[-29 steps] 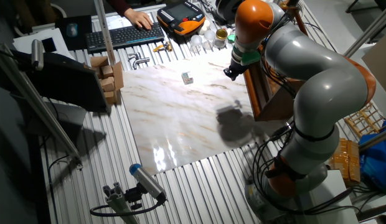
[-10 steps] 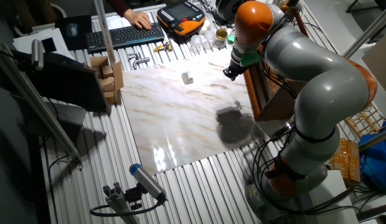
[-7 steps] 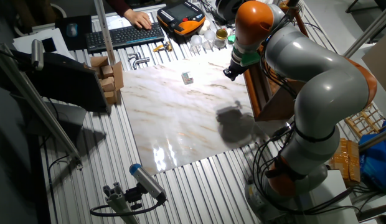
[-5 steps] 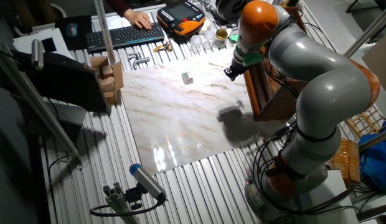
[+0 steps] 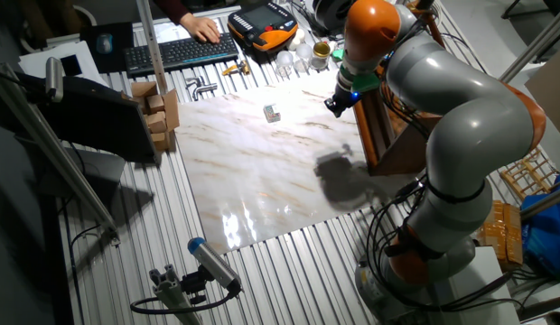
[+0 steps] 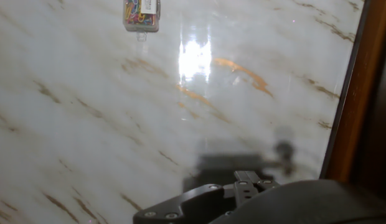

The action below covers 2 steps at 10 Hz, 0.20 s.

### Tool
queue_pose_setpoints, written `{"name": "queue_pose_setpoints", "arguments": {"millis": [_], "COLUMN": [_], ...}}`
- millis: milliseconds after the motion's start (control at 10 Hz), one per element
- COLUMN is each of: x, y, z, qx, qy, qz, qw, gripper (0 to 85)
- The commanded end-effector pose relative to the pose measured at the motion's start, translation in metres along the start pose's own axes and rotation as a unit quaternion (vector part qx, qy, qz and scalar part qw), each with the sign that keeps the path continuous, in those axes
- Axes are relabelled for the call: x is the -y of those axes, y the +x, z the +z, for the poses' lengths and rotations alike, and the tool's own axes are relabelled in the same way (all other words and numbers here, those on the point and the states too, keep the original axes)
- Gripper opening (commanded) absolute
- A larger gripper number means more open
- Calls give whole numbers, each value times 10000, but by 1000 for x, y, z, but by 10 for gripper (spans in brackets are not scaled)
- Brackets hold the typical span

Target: Put the object on the shelf

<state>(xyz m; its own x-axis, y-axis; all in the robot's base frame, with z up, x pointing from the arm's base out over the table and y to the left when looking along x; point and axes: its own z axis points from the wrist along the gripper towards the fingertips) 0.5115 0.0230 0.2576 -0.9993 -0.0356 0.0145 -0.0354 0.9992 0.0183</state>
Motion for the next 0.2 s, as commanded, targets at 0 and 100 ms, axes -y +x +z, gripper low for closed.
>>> {"name": "queue_pose_setpoints", "arguments": {"millis": [0,100], "x": [0,0], "y": [0,-1], "z": [0,1], "qx": [116,253], "qy": [0,35], "qz": [36,43], "qw": [9999,9997], "gripper": [0,0]}}
